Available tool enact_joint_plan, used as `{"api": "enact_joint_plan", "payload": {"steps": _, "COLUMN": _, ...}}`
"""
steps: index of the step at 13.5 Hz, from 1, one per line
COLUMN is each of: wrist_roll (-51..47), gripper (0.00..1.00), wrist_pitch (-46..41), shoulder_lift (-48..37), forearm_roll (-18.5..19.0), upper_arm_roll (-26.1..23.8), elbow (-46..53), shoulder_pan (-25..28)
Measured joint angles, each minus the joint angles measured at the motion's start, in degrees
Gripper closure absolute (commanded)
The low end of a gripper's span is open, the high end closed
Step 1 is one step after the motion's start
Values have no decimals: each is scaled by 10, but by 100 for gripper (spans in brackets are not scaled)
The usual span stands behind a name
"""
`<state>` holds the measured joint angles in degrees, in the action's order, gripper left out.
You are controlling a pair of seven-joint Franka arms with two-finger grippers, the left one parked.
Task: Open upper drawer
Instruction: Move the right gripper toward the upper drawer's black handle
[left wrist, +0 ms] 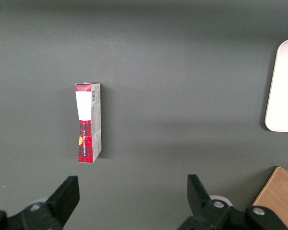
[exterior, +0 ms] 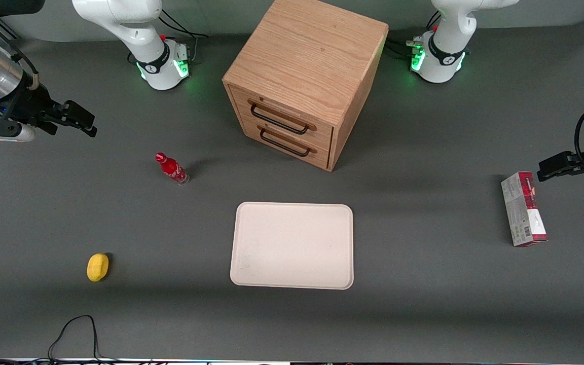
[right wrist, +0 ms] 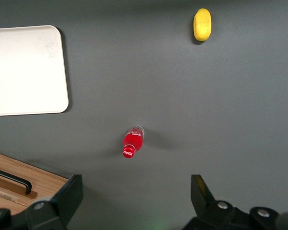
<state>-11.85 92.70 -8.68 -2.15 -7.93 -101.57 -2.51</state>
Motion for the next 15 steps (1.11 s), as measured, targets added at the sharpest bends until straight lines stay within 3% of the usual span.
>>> {"api": "enact_joint_plan", "payload": {"steps": 6, "wrist_roll": 5, "gripper": 0, "wrist_pitch": -9, "shoulder_lift": 23, "forearm_roll": 0, "upper_arm_roll": -3, "elbow": 16, "shoulder_pan": 0}}
{"api": "enact_joint_plan", "payload": {"steps": 8, "wrist_roll": 9, "gripper": 0, "wrist_pitch": -9, "shoulder_lift": 56, "forearm_roll": -2, "upper_arm_roll": -27, "elbow": 45, "shoulder_pan": 0}}
{"api": "enact_joint_plan", "payload": {"steps": 11, "wrist_roll": 9, "gripper": 0, "wrist_pitch": -10, "shoulder_lift": 123, "forearm_roll": -4, "upper_arm_roll": -117, "elbow": 103, "shoulder_pan": 1}}
{"api": "enact_joint_plan", "payload": {"steps": 15, "wrist_roll": 9, "gripper": 0, "wrist_pitch": -17, "shoulder_lift": 164, "forearm_roll": 28, "upper_arm_roll": -238, "elbow": 142, "shoulder_pan": 3}}
